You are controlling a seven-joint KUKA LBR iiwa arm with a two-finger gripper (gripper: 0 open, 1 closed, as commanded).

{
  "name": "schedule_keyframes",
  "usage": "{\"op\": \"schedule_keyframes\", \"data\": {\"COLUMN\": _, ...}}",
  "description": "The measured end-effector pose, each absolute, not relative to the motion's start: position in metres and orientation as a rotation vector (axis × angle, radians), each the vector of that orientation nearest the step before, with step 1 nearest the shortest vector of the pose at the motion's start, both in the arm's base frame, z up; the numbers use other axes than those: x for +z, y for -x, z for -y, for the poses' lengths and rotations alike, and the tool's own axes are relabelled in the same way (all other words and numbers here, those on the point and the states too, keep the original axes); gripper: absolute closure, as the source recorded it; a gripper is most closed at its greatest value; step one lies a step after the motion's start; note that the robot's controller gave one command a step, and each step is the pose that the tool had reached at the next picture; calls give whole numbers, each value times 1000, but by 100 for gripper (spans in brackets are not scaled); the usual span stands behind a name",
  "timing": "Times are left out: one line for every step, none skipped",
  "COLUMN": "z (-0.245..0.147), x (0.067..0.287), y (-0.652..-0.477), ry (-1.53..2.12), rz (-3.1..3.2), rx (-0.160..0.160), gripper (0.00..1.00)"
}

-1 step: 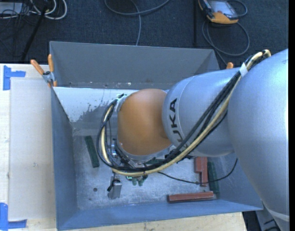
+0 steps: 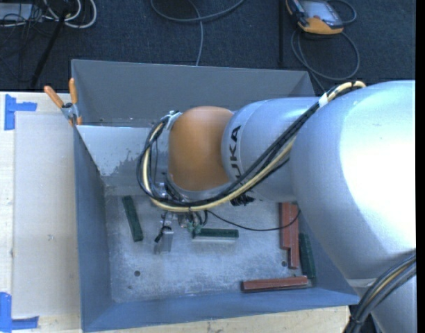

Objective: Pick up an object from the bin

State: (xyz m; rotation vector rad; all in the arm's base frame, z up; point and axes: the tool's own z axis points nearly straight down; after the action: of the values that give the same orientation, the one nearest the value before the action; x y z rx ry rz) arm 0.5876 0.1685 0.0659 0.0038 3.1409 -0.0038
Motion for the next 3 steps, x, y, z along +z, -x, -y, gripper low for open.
{"op": "schedule_keyframes", "data": {"z": -75, "x": 140, "y": -558, "ry": -341, "rz": -3122, "rx": -4, "gripper": 0}}
{"op": "schedule_keyframes", "data": {"z": -58, "x": 65, "y": -547, "ry": -309, "rz": -3134, "rx": -5, "gripper": 0}}
{"op": "schedule_keyframes", "data": {"z": -59, "x": 70, "y": -550, "ry": -312, "rz": -3126, "rx": 1, "gripper": 100}}
